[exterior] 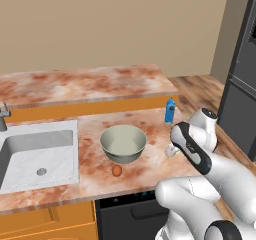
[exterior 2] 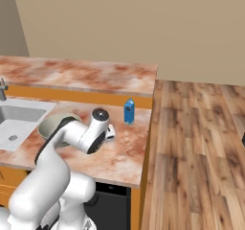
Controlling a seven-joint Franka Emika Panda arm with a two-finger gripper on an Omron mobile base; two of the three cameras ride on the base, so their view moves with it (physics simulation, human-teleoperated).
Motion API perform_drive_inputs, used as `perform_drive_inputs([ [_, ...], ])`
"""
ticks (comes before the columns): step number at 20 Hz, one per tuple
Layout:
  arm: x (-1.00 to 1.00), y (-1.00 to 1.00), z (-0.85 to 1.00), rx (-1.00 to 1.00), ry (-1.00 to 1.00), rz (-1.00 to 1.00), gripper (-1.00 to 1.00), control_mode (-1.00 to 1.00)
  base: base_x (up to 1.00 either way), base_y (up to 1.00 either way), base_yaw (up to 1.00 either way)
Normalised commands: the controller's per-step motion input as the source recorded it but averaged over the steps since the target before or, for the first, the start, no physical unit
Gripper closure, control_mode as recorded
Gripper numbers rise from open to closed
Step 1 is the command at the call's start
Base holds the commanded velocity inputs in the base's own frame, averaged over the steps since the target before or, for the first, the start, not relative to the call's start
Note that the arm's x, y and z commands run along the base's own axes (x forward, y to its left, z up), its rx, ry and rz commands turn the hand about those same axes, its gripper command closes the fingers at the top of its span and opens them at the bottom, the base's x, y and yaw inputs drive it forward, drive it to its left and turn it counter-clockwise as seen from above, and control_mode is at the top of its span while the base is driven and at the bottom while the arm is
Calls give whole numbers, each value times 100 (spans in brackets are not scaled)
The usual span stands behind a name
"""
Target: Gather the eggs and milk located in the vicinity of the sink area and place them right next to the bowl.
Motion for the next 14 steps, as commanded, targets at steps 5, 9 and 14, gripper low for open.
perform_drive_inputs([
  [5,0,3,1,15,-25,51,100,-100,0,0,0],
  [9,0,32,-14,3,-7,47,100,-100,0,0,0],
  [14,29,15,-15,7,-13,13,100,-100,0,0,0],
])
